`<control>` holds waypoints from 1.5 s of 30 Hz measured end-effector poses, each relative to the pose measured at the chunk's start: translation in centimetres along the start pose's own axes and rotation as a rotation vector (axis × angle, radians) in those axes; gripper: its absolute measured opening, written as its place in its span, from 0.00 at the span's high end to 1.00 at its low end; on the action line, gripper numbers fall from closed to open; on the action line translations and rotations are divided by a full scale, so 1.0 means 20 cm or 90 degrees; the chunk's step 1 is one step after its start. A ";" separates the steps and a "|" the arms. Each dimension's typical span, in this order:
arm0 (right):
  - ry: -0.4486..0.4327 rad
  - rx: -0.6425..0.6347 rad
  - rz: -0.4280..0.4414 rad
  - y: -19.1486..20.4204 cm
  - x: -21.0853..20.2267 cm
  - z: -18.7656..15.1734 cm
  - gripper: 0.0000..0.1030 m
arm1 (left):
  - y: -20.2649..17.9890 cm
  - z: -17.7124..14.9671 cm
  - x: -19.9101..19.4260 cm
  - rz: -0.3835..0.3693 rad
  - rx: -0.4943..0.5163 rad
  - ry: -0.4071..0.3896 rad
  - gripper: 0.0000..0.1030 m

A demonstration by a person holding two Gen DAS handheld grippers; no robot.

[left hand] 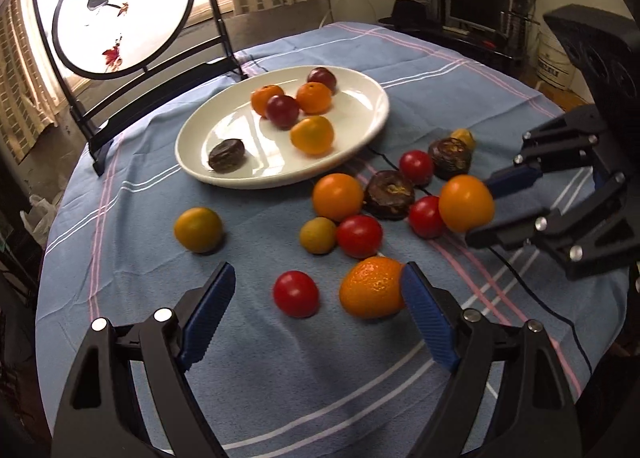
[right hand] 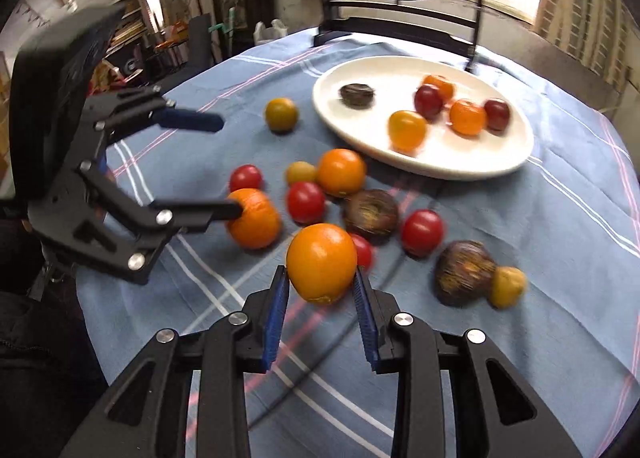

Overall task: Organize fruits
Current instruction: 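Grasp a yellow-orange citrus with the right gripper while the left grasps a large orange, then carry both citrus fruits over the plate and open both grippers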

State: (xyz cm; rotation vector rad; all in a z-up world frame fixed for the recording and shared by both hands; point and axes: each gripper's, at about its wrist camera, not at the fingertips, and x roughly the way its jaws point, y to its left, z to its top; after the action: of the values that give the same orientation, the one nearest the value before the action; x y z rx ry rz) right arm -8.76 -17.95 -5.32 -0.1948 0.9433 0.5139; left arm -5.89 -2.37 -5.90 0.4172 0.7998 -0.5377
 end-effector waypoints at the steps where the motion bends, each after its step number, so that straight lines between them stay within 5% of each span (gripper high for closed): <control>1: -0.002 0.004 -0.005 -0.02 -0.01 0.00 0.68 | -0.03 -0.01 0.00 -0.008 0.012 0.002 0.20; 6: -0.009 0.015 0.002 -0.09 -0.02 -0.02 0.68 | -0.12 -0.05 0.00 -0.039 0.048 0.013 0.20; 8: -0.010 0.023 0.007 -0.10 -0.02 -0.02 0.68 | -0.15 -0.06 0.03 -0.047 0.057 0.026 0.24; 10: -0.013 0.029 0.008 -0.11 -0.01 -0.02 0.68 | -0.18 -0.06 0.08 -0.058 0.064 0.061 0.40; 14: -0.015 0.021 0.015 -0.08 -0.03 -0.05 0.68 | -0.16 -0.07 0.11 -0.075 0.042 0.093 0.42; 17: -0.014 0.019 0.018 -0.08 -0.02 -0.06 0.68 | -0.12 -0.09 0.10 -0.076 0.028 0.095 0.45; 19: -0.014 0.021 0.018 -0.08 -0.02 -0.06 0.68 | -0.11 -0.10 0.10 -0.089 0.016 0.096 0.57; 26: -0.024 0.013 0.014 -0.06 -0.05 -0.05 0.68 | -0.12 -0.05 0.02 -0.075 0.012 0.044 0.59; 36: -0.104 -0.016 -0.029 -0.09 -0.19 0.18 0.68 | 0.08 0.25 -0.09 0.061 -0.098 -0.075 0.59; 45: -0.170 -0.025 -0.057 -0.18 -0.23 0.49 0.68 | 0.25 0.56 0.02 0.135 -0.149 -0.106 0.59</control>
State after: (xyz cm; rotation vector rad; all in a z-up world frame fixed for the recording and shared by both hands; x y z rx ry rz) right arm -2.01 -18.75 3.87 -0.1975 0.6622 0.4620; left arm 3.57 -4.50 1.62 0.2338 0.6406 -0.2730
